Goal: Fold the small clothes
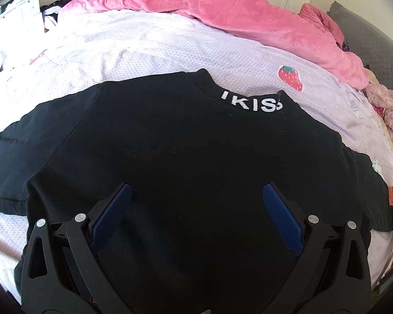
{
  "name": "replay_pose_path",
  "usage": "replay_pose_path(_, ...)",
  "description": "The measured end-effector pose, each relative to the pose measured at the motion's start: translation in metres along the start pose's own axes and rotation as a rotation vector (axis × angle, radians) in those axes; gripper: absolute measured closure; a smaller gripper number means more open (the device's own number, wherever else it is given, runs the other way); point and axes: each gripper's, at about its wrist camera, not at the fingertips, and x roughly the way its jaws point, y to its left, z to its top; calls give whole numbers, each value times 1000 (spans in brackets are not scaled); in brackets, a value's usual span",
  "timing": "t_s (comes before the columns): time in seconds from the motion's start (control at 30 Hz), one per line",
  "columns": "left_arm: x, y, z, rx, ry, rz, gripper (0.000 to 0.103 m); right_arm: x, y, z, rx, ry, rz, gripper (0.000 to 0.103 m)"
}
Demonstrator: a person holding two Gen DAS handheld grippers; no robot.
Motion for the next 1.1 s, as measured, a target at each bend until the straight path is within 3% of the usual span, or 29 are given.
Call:
replay_pose_path(0.27, -18, 20, -2, -30, -49, -31, 9, -16, 85, -4, -108, 12, 180, 85)
replay_pose_path(0.43, -31, 40, -1, -87, -77, -84, 9, -22, 153, -22, -170, 65, 330, 85)
replay_pose_path(0.63, -43, 63, -2, -132, -113, -69, 9, -24, 227, -55, -244, 147, 463, 85)
replay_pose_path(0.83, -54, 89, -4, -189, -140, -72, 9, -30, 289, -95, -320, 202, 537, 85)
replay_pose_path(1.1, -64, 107, -6, -225, -160, -70, 9, -35, 336, -141, -411, 273, 571, 83)
